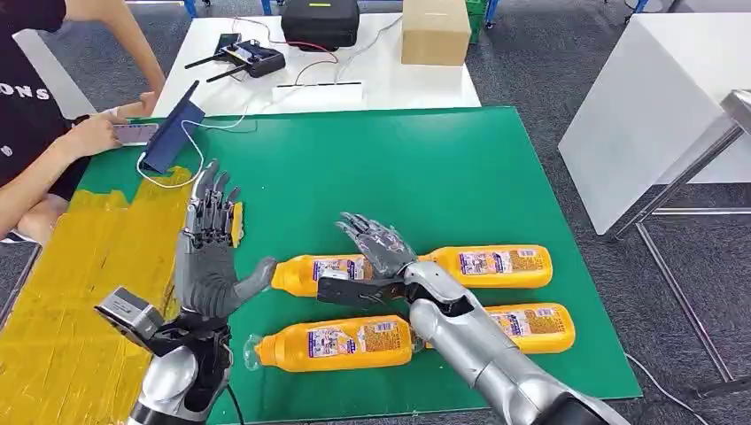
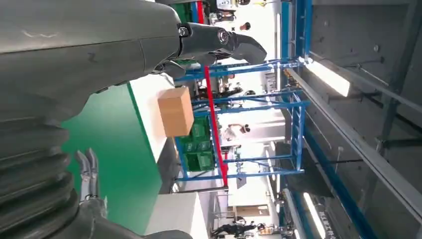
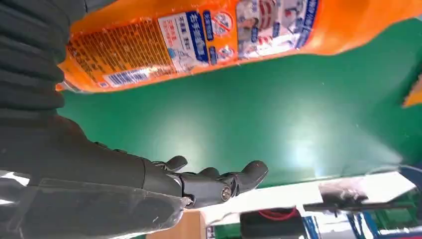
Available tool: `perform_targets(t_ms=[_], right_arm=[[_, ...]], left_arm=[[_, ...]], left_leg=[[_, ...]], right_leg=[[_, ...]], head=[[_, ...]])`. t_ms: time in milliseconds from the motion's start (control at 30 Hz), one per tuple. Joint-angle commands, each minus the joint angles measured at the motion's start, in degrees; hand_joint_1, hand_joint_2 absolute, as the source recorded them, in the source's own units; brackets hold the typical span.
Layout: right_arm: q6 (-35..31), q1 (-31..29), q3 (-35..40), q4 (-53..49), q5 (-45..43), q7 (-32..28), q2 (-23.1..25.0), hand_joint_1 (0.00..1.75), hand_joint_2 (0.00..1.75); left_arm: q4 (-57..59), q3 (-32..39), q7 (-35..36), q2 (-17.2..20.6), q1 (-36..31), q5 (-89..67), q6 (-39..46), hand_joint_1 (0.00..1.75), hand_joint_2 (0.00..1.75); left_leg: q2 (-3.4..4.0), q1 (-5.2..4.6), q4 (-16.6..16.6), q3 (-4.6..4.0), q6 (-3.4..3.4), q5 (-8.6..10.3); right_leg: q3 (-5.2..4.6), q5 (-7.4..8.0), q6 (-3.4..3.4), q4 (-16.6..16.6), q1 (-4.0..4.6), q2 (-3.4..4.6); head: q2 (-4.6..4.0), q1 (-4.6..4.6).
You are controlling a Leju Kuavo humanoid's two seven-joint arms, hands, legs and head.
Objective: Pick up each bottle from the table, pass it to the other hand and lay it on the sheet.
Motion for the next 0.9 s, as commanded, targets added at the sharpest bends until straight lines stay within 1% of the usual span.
perform_targets(t_ms=[33, 200, 300, 333, 367, 400, 433, 700, 733, 767, 800, 900], right_arm=[[1.6, -4.4, 2.7, 10.7, -1.3, 1.3, 1.0, 0.00, 1.75], [2.8, -5.4, 3.5, 14.4, -1.7, 1.8, 1.7, 0.00, 1.75], [3.1, -5.4, 4.0, 15.9, -1.7, 1.8, 2.0, 0.00, 1.75], [3.3, -5.6, 4.3, 16.9, -1.6, 1.9, 2.2, 0.00, 1.75], [3.3, -5.7, 4.5, 17.5, -1.6, 1.9, 2.4, 0.00, 1.75], [3.3, -5.7, 4.5, 17.5, -1.6, 1.9, 2.4, 0.00, 1.75], [3.3, -5.7, 4.5, 17.5, -1.6, 1.9, 2.4, 0.00, 1.75], [1.8, -7.2, 6.2, 21.0, 0.8, 3.9, 3.5, 0.00, 1.75], [1.9, -7.1, 6.2, 21.2, 0.9, 3.9, 3.6, 0.07, 1.75], [1.9, -7.1, 6.3, 21.2, 0.9, 3.9, 3.6, 0.37, 1.75], [2.0, -7.2, 6.6, 21.6, 1.3, 3.8, 3.7, 0.87, 1.75], [1.9, -7.2, 6.7, 21.6, 1.3, 3.8, 3.7, 0.87, 1.75]], left_arm=[[4.8, -0.2, 0.6, 0.0, -2.7, 0.6, -0.1, 0.00, 1.75], [5.8, -0.6, 1.0, 0.0, -3.5, 0.9, -0.3, 0.00, 1.75], [6.4, -0.7, 1.1, -0.1, -3.6, 1.0, -0.3, 0.00, 1.75], [6.7, -0.8, 1.2, -0.1, -3.7, 1.1, -0.4, 0.00, 1.75], [6.8, -0.8, 1.2, -0.1, -3.7, 1.1, -0.3, 0.00, 1.75], [6.8, -0.8, 1.2, -0.1, -3.7, 1.1, -0.3, 0.00, 1.75], [6.8, -0.8, 1.2, -0.1, -3.7, 1.1, -0.3, 0.00, 1.75], [7.3, -1.4, 1.4, -0.3, -4.1, 1.3, -0.5, 0.00, 1.75], [7.4, -1.4, 1.4, -0.3, -4.0, 1.2, -0.5, 0.00, 1.75], [7.4, -1.4, 1.4, -0.3, -4.0, 1.2, -0.5, 0.00, 1.75], [7.3, -1.5, 1.4, -0.3, -3.9, 1.2, -0.4, 0.00, 1.75], [7.2, -1.5, 1.4, -0.2, -3.9, 1.2, -0.4, 0.00, 1.75]], left_leg=[[-0.01, 0.04, 0.0, 0.18, -0.09, -0.04], [-0.03, 0.07, 0.0, 0.22, -0.12, -0.07], [-0.03, 0.01, 0.0, 0.09, -0.05, -0.01], [-0.02, 0.05, 0.0, 0.18, -0.09, -0.05], [-0.03, 0.02, 0.0, 0.10, -0.06, -0.01], [-0.02, 0.11, 0.0, 0.28, -0.14, -0.10], [-0.04, 0.02, 0.0, 0.13, -0.07, -0.02], [-0.07, 0.05, 0.0, 0.20, -0.10, -0.05], [-0.05, 0.07, 0.0, 0.21, -0.11, -0.06], [-0.06, 0.06, 0.0, 0.21, -0.10, -0.05], [-0.07, 0.01, 0.0, 0.14, -0.06, -0.01], [-0.06, 0.05, 0.0, 0.19, -0.09, -0.04]], right_leg=[[0.19, -0.04, -0.03, 0.0, 0.04, -0.06], [0.24, -0.07, -0.05, 0.0, 0.07, -0.10], [0.09, -0.03, -0.02, 0.0, 0.01, -0.07], [0.20, -0.05, -0.03, 0.0, 0.06, -0.08], [0.11, -0.02, -0.02, 0.0, 0.02, -0.06], [0.32, -0.08, -0.05, -0.1, 0.11, -0.10], [0.15, -0.04, -0.02, 0.0, 0.02, -0.08], [0.22, -0.06, -0.03, 0.0, 0.05, -0.13], [0.24, -0.07, -0.04, 0.0, 0.07, -0.11], [0.23, -0.06, -0.04, 0.0, 0.06, -0.12], [0.15, -0.04, -0.02, 0.0, 0.02, -0.11], [0.21, -0.06, -0.03, -0.1, 0.05, -0.12]], head=[[0.00, 0.02], [0.00, 0.00], [0.00, 0.00], [0.00, 0.02], [0.00, 0.00], [0.00, 0.02], [0.00, 0.00], [0.00, 0.00], [0.00, 0.02], [0.00, 0.00], [0.00, 0.02], [0.00, 0.00]])
